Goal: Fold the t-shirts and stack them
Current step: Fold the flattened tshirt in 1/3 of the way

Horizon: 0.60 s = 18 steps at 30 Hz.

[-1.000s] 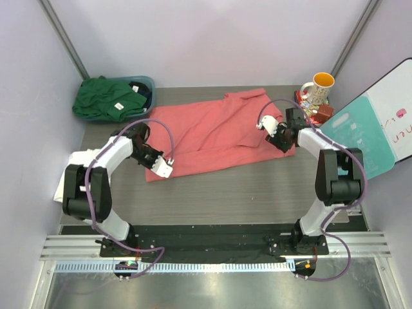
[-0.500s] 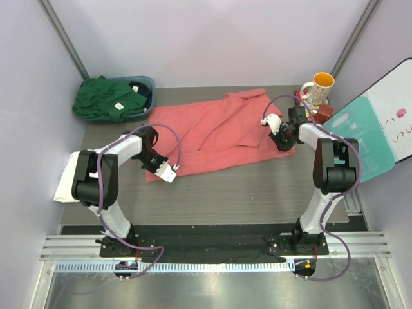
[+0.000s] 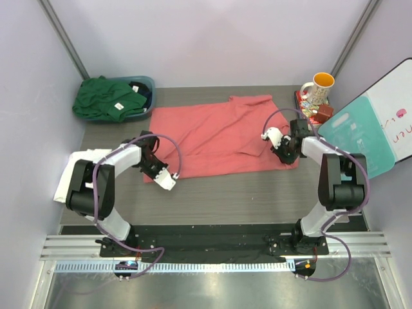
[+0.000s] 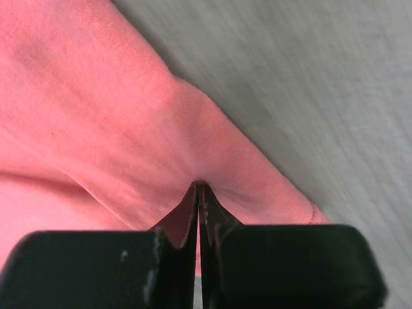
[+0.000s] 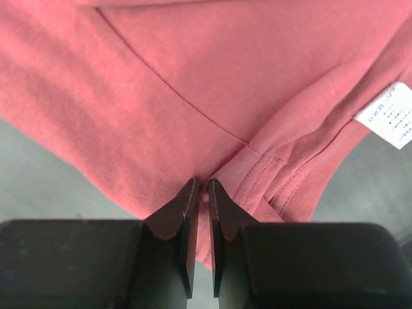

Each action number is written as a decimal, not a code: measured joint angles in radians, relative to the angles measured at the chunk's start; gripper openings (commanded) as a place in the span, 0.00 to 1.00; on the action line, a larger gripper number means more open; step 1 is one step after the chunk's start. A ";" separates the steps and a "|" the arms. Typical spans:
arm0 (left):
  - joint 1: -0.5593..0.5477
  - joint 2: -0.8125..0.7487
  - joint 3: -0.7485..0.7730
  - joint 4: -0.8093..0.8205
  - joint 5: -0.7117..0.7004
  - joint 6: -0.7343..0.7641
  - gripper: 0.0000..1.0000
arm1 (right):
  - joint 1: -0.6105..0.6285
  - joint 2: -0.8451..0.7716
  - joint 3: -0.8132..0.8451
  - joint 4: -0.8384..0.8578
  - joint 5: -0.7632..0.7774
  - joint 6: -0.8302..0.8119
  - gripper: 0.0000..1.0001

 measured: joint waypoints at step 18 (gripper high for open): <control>0.003 -0.370 -0.186 -0.197 0.092 -0.044 0.53 | 0.006 -0.338 -0.232 -0.237 0.006 -0.098 0.39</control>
